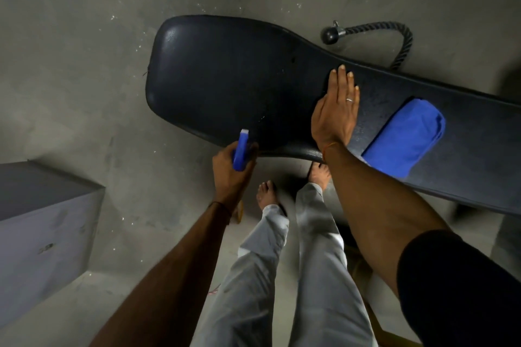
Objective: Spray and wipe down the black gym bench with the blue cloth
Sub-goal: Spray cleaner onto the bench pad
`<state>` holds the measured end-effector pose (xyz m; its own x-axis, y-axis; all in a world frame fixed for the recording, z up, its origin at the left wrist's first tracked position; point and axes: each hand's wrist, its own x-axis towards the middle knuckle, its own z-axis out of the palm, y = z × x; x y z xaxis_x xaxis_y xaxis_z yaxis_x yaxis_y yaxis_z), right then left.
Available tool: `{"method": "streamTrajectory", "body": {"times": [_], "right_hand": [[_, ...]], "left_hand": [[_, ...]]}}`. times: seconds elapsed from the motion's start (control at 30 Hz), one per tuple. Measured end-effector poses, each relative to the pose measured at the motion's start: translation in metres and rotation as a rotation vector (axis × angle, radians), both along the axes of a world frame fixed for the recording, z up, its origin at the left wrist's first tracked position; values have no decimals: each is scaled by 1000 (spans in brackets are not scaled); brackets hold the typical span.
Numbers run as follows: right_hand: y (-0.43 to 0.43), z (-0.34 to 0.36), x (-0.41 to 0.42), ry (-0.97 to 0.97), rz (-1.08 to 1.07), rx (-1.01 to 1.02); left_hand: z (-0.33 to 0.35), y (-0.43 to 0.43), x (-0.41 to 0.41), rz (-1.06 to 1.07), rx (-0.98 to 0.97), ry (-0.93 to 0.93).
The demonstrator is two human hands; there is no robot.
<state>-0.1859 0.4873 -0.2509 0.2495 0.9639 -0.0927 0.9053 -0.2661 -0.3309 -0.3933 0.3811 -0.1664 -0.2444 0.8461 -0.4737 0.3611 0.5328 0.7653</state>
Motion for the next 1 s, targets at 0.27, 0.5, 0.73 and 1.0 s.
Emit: {"method": "streamTrajectory", "body": {"times": [0.27,0.5,0.73,1.0], "right_hand": [[-3,-1,0,1,62,-7],[-4,-1,0,-24,133,-9],[-3,2,-2,-46,126,-8],[-2,5,-1,-35,117,-5]], "left_hand": [[-9,-34,-13,237,-140,54],[-7,-3,-23,435,-15,20],[7,37,-45,550,94,29],[11,50,-35,633,82,86]]}}
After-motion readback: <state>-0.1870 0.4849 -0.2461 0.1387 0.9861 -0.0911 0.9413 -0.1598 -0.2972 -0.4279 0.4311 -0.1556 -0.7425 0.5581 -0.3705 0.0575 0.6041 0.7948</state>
